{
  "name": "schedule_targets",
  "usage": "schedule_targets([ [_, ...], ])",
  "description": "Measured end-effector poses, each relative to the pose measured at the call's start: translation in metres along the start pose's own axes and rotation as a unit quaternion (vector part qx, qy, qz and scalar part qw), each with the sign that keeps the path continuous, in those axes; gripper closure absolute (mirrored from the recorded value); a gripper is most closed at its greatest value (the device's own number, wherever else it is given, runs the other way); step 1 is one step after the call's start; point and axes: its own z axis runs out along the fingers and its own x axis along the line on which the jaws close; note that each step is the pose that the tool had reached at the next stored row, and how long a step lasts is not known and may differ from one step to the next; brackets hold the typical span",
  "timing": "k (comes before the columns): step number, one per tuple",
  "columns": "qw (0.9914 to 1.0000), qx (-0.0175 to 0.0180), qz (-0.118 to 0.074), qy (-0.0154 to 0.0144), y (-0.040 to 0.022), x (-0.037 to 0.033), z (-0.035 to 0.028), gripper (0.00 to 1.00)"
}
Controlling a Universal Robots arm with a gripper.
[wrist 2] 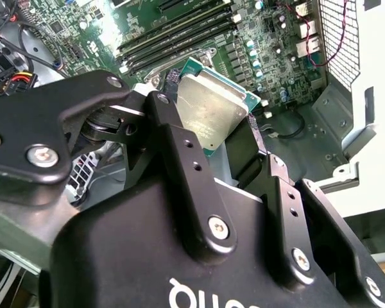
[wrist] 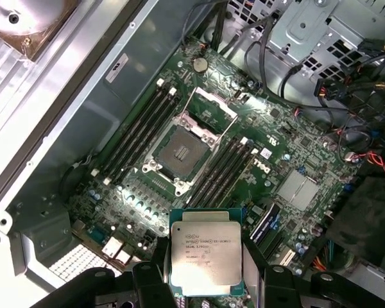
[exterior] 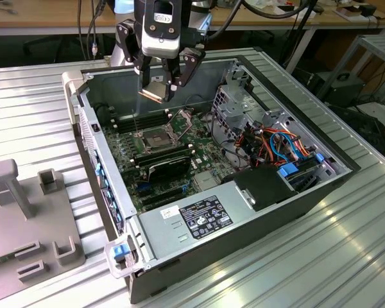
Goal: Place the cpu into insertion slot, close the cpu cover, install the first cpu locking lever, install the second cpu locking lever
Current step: 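Place the cpu into insertion slot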
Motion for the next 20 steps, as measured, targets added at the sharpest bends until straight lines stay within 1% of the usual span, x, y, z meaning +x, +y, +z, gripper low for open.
schedule_targets([
  [5, 0.99999, 0.0001, 0.005, -0.0003, 0.0, 0.0, 0.0, 0.45],
  [8, 0.99993, 0.0003, 0.012, -0.0006, 0.0004, 0.0002, 0.0004, 0.45],
  [11, 0.99984, 0.0004, 0.018, -0.0008, 0.0015, -0.0001, 0.0023, 0.45],
  [15, 0.99977, 0.0008, 0.021, -0.0007, 0.0046, -0.001, 0.0049, 0.45],
  [16, 0.99967, 0.0009, 0.026, -0.001, 0.0051, -0.0009, 0.0054, 0.45],
  [20, 0.99958, 0.0009, 0.029, -0.0011, 0.0051, -0.0009, 0.0056, 0.45],
])
